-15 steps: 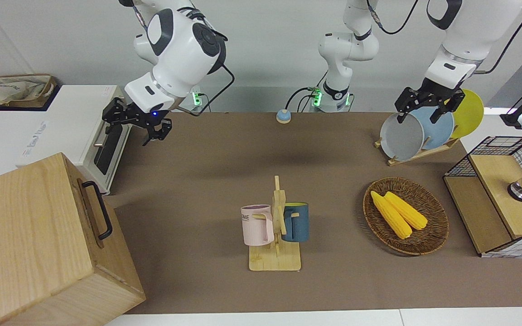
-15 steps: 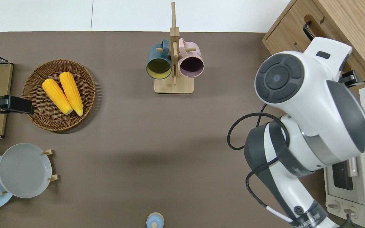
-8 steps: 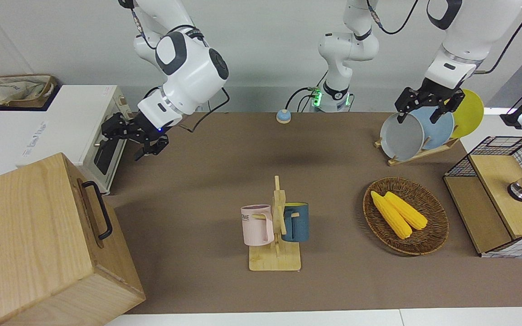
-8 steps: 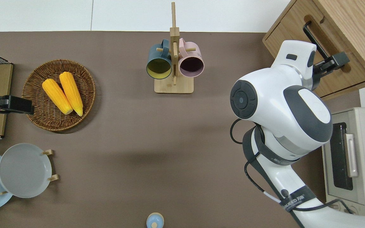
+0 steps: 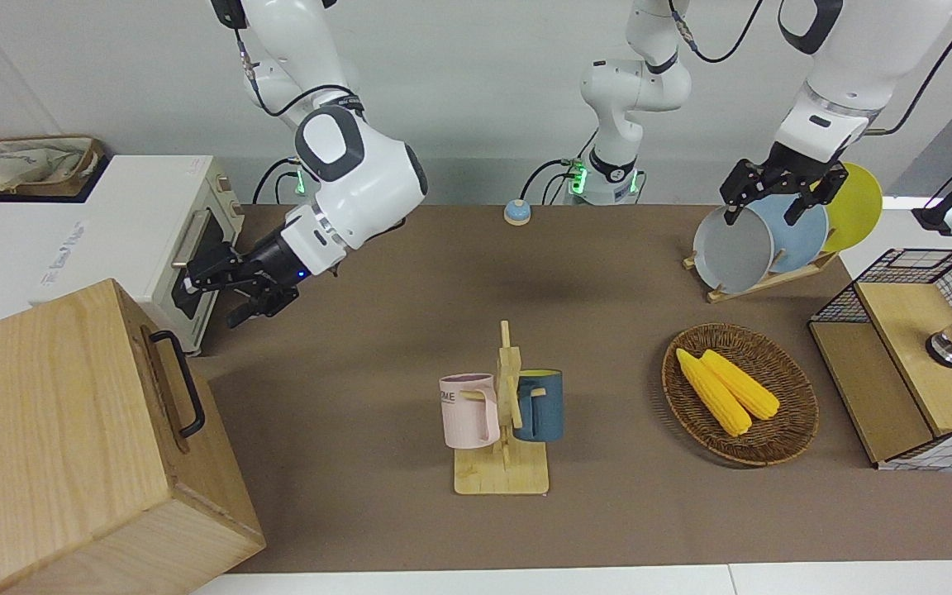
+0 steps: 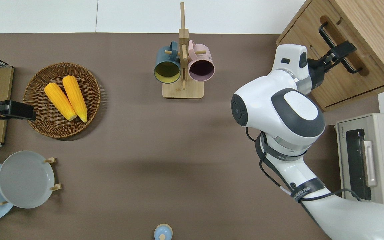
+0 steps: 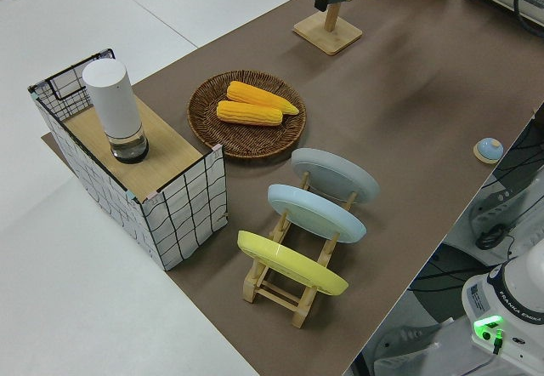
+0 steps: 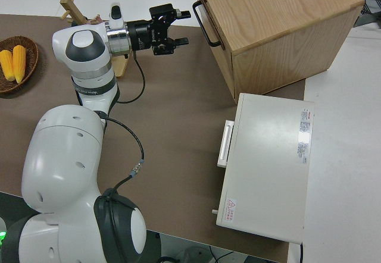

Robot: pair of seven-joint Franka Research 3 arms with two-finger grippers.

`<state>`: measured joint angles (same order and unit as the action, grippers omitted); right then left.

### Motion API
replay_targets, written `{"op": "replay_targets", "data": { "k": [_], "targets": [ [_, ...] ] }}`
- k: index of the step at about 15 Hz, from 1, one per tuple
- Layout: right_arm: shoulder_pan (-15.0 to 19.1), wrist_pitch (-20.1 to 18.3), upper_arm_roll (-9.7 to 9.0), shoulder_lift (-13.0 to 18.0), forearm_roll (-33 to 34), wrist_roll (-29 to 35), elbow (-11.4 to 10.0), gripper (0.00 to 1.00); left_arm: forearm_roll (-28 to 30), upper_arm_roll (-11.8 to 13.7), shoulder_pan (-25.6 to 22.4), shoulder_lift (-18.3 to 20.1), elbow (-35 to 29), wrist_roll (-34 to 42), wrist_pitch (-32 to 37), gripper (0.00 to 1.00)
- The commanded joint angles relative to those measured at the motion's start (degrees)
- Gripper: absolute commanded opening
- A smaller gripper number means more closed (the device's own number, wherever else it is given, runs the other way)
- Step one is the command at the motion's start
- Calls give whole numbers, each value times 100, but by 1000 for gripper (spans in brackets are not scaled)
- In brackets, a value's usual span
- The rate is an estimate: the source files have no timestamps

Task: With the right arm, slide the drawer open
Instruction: 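Raise the right gripper and reach toward the black drawer handle, then close the right gripper on the black drawer handle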

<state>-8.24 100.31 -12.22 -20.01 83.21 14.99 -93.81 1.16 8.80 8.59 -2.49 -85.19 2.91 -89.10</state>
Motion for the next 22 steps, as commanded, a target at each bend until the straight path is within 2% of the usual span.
{"op": "replay_targets", "data": {
  "k": [1,7,11,14,16,21,22],
  "targets": [
    [112,173,-17,-266,703,460,-68,981,-63,95,99,-76,117,43,-2,998],
    [103,94,159,-636,1267,1383,-68,979,-63,95,99,-76,117,43,-2,995],
    [77,59,203,-689,1382,1463,-68,965,-72,95,99,-76,117,43,-2,995],
    [59,50,229,-689,1469,1393,-68,846,-72,95,99,-76,117,43,-2,998],
    [51,50,290,-697,1592,1376,-68,729,-72,95,99,-76,117,43,-2,998],
    [24,41,326,-759,1874,1384,-68,707,-72,95,99,-76,117,43,-2,998],
    [16,33,326,-776,1883,1376,-68,543,-63,95,99,-76,117,43,-2,998]
  ]
}}
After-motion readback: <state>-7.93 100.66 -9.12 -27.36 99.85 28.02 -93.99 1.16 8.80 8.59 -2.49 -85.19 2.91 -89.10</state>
